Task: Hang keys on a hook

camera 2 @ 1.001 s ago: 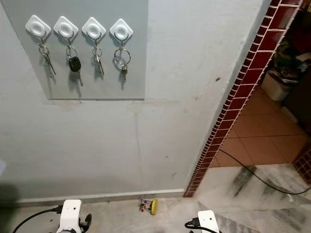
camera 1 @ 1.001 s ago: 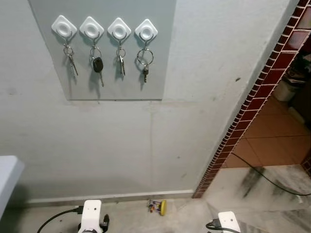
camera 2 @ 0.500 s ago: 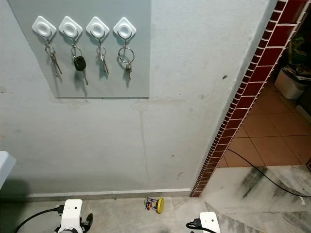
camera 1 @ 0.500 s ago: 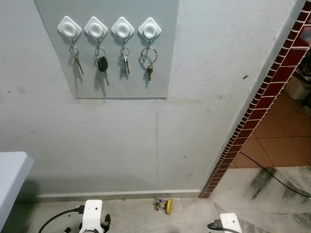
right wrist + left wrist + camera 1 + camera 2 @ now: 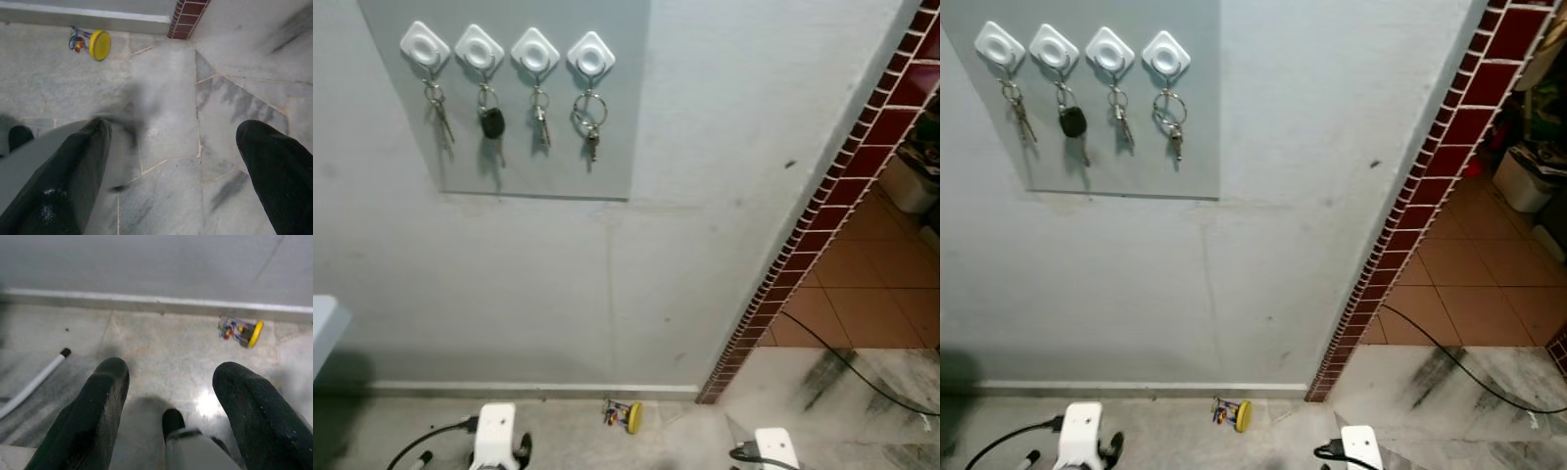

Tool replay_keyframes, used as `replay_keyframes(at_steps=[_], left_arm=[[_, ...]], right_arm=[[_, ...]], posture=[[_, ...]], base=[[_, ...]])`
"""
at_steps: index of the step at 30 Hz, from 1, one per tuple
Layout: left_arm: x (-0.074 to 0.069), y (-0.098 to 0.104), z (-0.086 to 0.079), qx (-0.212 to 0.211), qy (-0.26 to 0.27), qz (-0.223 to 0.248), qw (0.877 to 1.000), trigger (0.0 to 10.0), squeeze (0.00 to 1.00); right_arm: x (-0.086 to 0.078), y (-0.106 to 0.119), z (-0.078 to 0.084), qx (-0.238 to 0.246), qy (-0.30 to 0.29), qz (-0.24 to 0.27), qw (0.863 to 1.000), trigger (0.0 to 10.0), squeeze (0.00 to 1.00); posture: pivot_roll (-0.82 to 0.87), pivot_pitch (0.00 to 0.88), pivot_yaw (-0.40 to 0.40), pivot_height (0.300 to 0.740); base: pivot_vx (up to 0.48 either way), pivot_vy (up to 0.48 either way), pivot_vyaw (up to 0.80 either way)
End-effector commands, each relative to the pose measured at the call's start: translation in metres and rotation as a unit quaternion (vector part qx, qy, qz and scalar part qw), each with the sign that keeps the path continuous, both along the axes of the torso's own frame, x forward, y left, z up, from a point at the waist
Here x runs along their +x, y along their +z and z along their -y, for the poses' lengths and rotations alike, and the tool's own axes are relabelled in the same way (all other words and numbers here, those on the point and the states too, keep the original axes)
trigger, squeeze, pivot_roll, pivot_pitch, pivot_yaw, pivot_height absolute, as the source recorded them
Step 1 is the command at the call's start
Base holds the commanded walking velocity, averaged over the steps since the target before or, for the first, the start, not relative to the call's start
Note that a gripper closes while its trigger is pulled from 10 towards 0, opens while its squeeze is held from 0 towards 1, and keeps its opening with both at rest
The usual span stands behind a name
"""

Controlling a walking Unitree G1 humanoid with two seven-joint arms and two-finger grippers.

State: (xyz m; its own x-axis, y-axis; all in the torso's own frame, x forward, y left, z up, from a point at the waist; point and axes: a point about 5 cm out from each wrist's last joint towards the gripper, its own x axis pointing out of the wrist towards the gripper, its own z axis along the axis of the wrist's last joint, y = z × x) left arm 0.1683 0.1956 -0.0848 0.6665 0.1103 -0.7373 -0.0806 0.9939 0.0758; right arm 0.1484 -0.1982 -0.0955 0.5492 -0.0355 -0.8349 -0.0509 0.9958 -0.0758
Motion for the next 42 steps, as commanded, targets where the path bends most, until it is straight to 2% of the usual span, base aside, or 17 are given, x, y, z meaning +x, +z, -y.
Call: replay_keyframes(at_steps=[1, 17, 36, 42], left_arm=[[0.0013, -0.0006, 0.0076, -0.009, -0.003, -0.001, 1.000, 10.0, 0.00], [0.0014, -0.0009, 0.0090, -0.008, -0.005, -0.002, 1.000, 10.0, 0.00], [0.0010, -0.0012, 0.0080, -0.013, 0.008, -0.004, 1.000, 10.0, 0.00], [0.0015, -0.0013, 0.0085, -0.017, 0.012, -0.006, 1.000, 10.0, 0.00]], right_arm=[[-0.0013, 0.0010, 0.0088, -0.009, -0.010, 0.001, 1.000, 10.0, 0.00], [-0.0067, -0.0011, 0.0101, -0.015, -0.009, -0.012, 1.000, 10.0, 0.00], [-0.0095, -0.0020, 0.0119, -0.020, -0.005, -0.019, 1.000, 10.0, 0.00], [-0.0101, -0.0021, 0.0123, -0.020, -0.004, -0.021, 1.000, 10.0, 0.00]], posture=[[-0.10, 0.050, 0.010, 0.740], [-0.11, 0.054, 0.008, 0.740], [-0.11, 0.042, 0.003, 0.740], [-0.11, 0.036, 0.003, 0.740]], base=[[0.000, -0.480, 0.00], [0.000, -0.449, 0.00], [0.000, 0.000, 0.00], [0.000, 0.444, 0.00]])
